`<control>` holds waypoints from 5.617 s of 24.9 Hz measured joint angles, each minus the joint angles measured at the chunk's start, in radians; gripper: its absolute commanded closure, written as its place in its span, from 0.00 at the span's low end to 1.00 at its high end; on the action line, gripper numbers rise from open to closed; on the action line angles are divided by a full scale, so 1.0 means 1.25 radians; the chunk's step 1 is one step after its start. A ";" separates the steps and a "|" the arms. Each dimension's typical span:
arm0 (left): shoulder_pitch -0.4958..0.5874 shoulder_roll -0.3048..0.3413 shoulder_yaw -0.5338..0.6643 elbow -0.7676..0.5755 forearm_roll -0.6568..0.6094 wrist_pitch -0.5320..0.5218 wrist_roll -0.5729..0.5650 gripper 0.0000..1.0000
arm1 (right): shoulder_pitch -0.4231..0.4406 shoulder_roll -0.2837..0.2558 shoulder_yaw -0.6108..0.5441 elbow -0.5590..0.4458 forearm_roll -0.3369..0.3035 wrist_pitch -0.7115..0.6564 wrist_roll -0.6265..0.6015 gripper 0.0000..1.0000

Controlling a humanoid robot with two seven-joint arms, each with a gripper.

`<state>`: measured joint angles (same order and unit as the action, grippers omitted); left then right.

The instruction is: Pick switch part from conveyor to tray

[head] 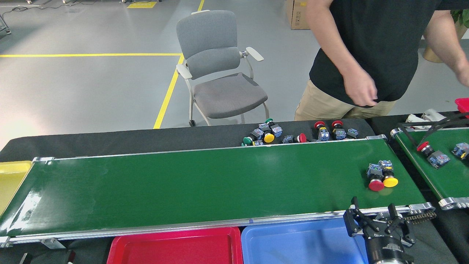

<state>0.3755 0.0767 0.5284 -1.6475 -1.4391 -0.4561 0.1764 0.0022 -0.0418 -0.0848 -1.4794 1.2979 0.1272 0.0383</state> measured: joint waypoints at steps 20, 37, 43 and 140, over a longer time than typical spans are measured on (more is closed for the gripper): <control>0.000 0.006 0.013 -0.002 0.001 -0.005 -0.022 0.00 | -0.224 -0.017 0.040 0.298 0.003 0.019 0.001 0.25; 0.001 0.006 0.017 0.000 0.001 -0.009 -0.022 0.00 | -0.152 -0.043 0.117 0.049 -0.008 -0.127 0.010 0.74; 0.001 0.006 0.017 0.000 0.001 -0.007 -0.023 0.00 | -0.047 -0.008 0.285 -0.116 -0.006 -0.312 0.045 0.72; -0.018 0.006 0.016 0.000 -0.003 -0.006 -0.025 0.00 | 0.037 0.024 0.571 -0.136 0.016 -0.365 -0.008 0.20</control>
<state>0.3526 0.0848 0.5488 -1.6473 -1.4425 -0.4635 0.1453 0.0488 -0.0124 0.6293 -1.6488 1.3174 -0.3291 0.0279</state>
